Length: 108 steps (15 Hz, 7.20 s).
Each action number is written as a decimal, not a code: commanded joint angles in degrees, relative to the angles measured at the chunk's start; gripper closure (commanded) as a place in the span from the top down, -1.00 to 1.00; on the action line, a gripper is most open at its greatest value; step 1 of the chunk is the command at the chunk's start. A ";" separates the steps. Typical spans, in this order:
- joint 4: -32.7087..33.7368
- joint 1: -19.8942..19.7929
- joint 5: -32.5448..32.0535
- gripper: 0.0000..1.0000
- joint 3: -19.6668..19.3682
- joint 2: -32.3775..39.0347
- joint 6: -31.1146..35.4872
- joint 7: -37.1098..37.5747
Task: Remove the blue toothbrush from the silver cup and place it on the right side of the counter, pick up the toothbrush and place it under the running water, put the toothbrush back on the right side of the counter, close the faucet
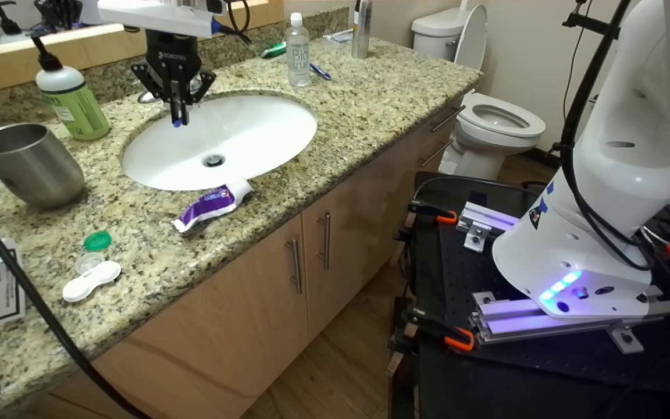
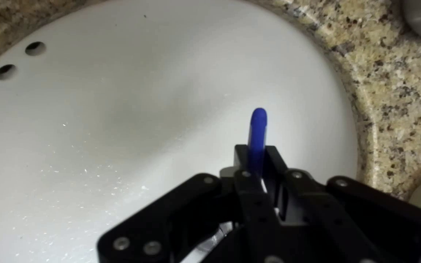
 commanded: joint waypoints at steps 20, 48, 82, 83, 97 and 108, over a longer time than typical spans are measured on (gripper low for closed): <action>0.00 -0.26 -0.18 -0.75 -0.10 0.05 -0.15 0.94; -36.49 -16.50 -15.76 -0.94 -17.29 -31.34 -1.18 0.50; -29.13 -14.11 -20.01 0.46 -18.48 -13.90 8.38 26.44; -29.38 -14.04 -19.96 0.57 -18.39 -14.48 8.31 26.03; -37.61 -10.87 -20.31 1.00 -9.35 -45.24 12.34 18.77; -19.42 -5.56 -19.00 1.00 -8.33 -26.00 19.12 5.37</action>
